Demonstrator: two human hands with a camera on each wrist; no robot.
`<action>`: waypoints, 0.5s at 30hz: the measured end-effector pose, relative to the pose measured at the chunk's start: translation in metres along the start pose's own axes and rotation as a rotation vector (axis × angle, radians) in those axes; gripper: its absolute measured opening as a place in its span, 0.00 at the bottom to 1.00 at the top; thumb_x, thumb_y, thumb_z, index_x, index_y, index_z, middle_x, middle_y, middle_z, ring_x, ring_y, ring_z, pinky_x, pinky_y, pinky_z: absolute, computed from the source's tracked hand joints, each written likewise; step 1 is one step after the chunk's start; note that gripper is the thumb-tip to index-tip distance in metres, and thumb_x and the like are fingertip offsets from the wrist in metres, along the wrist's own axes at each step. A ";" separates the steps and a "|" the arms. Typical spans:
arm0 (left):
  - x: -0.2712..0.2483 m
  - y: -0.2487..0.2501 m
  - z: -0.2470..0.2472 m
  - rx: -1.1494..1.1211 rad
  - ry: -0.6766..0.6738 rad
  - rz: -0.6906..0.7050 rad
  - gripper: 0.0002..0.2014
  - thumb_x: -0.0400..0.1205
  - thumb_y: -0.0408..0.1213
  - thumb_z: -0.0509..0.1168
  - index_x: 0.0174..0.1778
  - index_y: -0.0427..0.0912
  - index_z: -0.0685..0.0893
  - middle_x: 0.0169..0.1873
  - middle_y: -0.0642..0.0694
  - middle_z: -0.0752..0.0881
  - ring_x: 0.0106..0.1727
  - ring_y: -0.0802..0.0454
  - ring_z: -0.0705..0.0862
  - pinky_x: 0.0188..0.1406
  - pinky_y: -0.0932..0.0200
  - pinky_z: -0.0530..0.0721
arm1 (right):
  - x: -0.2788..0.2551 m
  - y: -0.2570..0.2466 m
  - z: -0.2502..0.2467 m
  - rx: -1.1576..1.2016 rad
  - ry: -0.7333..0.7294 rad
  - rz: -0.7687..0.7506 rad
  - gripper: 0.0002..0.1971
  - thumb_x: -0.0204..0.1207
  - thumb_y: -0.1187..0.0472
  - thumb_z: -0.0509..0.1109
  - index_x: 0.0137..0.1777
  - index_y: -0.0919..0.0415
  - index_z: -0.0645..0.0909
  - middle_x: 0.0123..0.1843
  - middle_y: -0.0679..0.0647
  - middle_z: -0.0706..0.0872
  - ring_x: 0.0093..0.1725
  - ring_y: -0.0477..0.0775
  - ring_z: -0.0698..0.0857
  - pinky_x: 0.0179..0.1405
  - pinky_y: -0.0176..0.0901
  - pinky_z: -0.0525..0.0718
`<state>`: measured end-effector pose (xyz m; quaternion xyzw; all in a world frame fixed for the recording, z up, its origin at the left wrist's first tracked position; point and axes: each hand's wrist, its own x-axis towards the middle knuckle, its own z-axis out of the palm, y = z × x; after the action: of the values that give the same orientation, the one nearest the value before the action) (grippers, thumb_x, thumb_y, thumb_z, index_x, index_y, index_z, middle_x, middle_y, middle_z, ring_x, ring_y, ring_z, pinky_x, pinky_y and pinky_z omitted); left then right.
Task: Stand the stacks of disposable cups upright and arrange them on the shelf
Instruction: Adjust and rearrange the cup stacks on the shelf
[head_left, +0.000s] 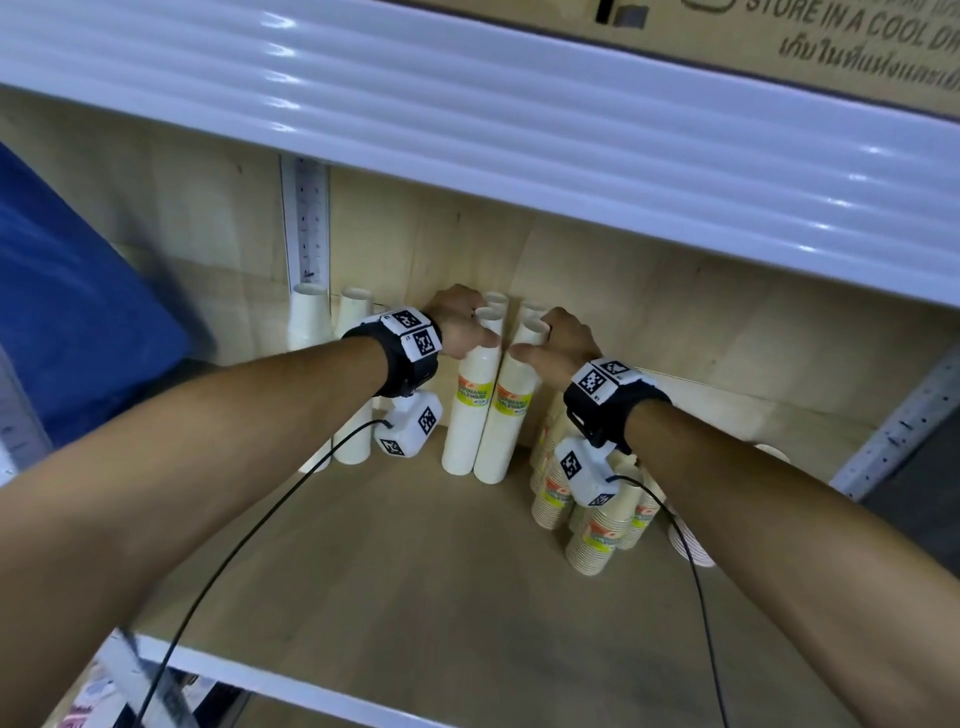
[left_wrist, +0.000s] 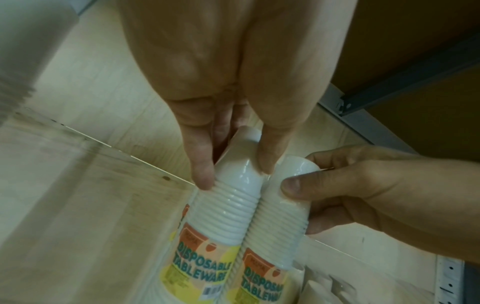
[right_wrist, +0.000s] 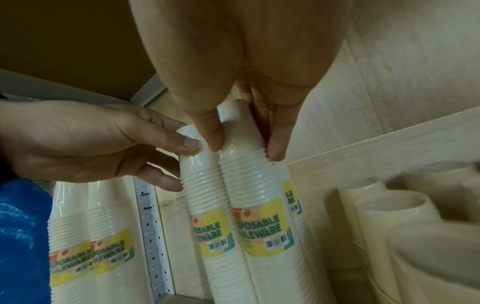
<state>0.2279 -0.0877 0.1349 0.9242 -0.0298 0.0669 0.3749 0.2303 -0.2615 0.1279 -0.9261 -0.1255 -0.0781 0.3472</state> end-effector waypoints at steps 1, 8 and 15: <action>0.001 -0.001 0.001 0.004 0.001 0.003 0.21 0.75 0.40 0.76 0.63 0.41 0.84 0.55 0.43 0.86 0.53 0.43 0.88 0.50 0.47 0.90 | 0.001 0.001 0.000 0.005 -0.001 0.003 0.32 0.71 0.54 0.77 0.74 0.57 0.72 0.71 0.53 0.78 0.67 0.54 0.80 0.51 0.39 0.75; 0.006 -0.004 0.002 0.001 0.005 -0.005 0.21 0.73 0.42 0.77 0.60 0.40 0.85 0.55 0.43 0.86 0.54 0.44 0.87 0.52 0.45 0.89 | 0.003 0.003 0.000 0.016 0.006 0.000 0.31 0.70 0.54 0.77 0.72 0.56 0.73 0.68 0.53 0.81 0.65 0.54 0.81 0.52 0.40 0.78; 0.004 0.000 -0.012 -0.042 0.037 -0.027 0.25 0.71 0.45 0.80 0.61 0.40 0.84 0.54 0.43 0.85 0.49 0.45 0.87 0.41 0.54 0.89 | 0.005 -0.005 -0.009 -0.022 0.050 0.000 0.30 0.70 0.47 0.77 0.69 0.58 0.74 0.66 0.56 0.80 0.62 0.56 0.82 0.52 0.44 0.80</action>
<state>0.2311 -0.0798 0.1441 0.9151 -0.0118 0.0781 0.3955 0.2331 -0.2628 0.1389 -0.9276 -0.1161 -0.1026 0.3400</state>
